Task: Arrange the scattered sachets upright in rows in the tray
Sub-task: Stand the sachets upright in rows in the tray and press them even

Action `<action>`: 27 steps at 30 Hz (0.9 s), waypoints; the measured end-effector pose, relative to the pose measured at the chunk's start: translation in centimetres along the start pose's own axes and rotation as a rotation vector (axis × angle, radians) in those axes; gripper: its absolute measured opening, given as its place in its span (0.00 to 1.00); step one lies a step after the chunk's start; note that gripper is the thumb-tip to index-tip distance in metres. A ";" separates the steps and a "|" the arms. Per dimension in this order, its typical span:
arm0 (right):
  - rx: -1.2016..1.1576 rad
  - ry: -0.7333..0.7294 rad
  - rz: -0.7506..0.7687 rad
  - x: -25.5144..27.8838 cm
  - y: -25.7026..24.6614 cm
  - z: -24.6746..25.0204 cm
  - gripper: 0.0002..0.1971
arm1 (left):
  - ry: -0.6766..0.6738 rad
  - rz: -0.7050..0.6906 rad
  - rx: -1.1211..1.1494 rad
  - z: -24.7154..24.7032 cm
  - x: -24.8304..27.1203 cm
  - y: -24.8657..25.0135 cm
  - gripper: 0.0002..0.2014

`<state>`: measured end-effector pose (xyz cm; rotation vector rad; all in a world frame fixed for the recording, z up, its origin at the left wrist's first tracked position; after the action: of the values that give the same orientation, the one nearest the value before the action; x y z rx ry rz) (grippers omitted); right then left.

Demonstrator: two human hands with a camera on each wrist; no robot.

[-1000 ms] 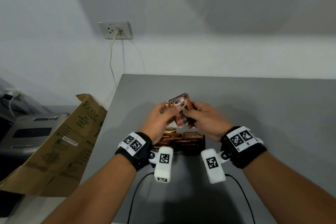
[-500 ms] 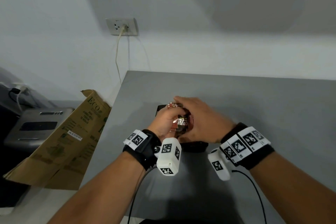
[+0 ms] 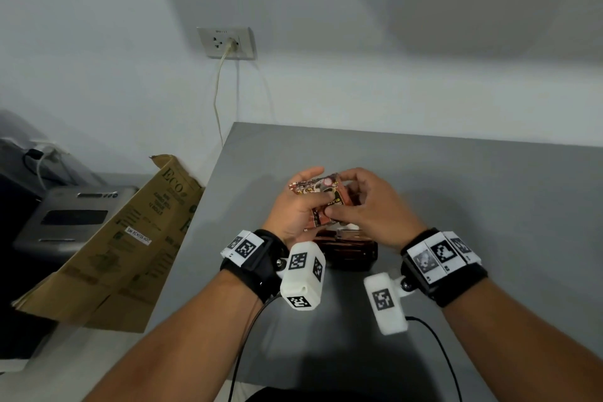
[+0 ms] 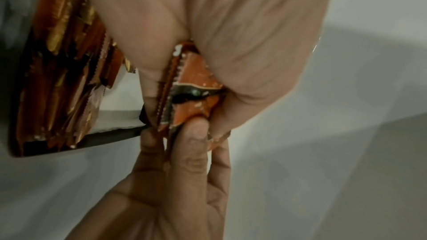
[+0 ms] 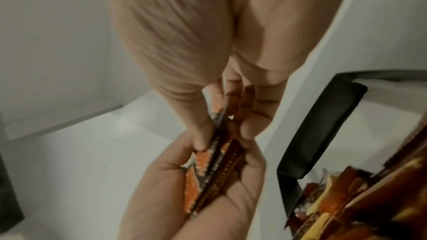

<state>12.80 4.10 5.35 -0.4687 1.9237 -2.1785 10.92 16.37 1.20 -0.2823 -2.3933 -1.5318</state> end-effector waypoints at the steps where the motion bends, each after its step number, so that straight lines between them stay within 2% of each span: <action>1: -0.044 0.030 -0.003 0.0 0.2 0.2 0.22 | 0.000 0.000 -0.004 0.0 0.1 -0.1 0.29; 5: -0.245 0.106 -0.050 -0.2 0.0 1.6 0.13 | -0.013 0.042 -0.040 0.3 0.4 0.2 0.23; 7: -0.197 0.059 -0.068 -0.4 -0.6 1.8 0.16 | -0.026 0.055 -0.090 0.6 0.3 0.4 0.19; 11: -0.174 -0.017 -0.081 -0.6 -1.4 1.1 0.23 | -0.066 0.023 -0.220 0.0 0.3 0.8 0.18; 14: -0.275 0.133 -0.047 -0.8 -1.0 2.0 0.21 | -0.027 -0.031 -0.223 0.1 0.1 1.1 0.18; 16: -0.350 0.199 -0.098 -0.4 0.2 1.9 0.18 | 0.026 -0.060 -0.197 0.4 0.0 1.2 0.19; 18: -0.330 0.179 -0.118 0.0 0.7 1.0 0.10 | 0.054 -0.063 -0.174 0.5 0.1 0.9 0.19; 22: -0.447 0.214 -0.155 0.1 1.0 1.4 0.04 | 0.073 0.031 -0.060 1.1 0.3 -0.2 0.17; 24: -0.520 0.171 -0.214 0.2 1.5 1.1 0.05 | 0.104 0.037 -0.048 1.6 0.2 0.0 0.18; 27: -0.568 0.099 -0.296 0.7 2.6 0.0 0.12 | 0.152 -0.031 -0.076 1.9 0.0 0.9 0.16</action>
<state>12.02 3.48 2.82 -0.7890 2.6793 -1.7961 10.93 18.51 1.24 -0.1393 -2.2367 -1.5996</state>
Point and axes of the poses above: each hand's wrist, its own x-axis away from the middle knuckle, its own z-axis out of the back of the hand, y = z × x, the point moved 10 cm from there along -x, towards the middle knuckle, and after that the axes turned 13 degrees about -x, right-handed, at the moved point
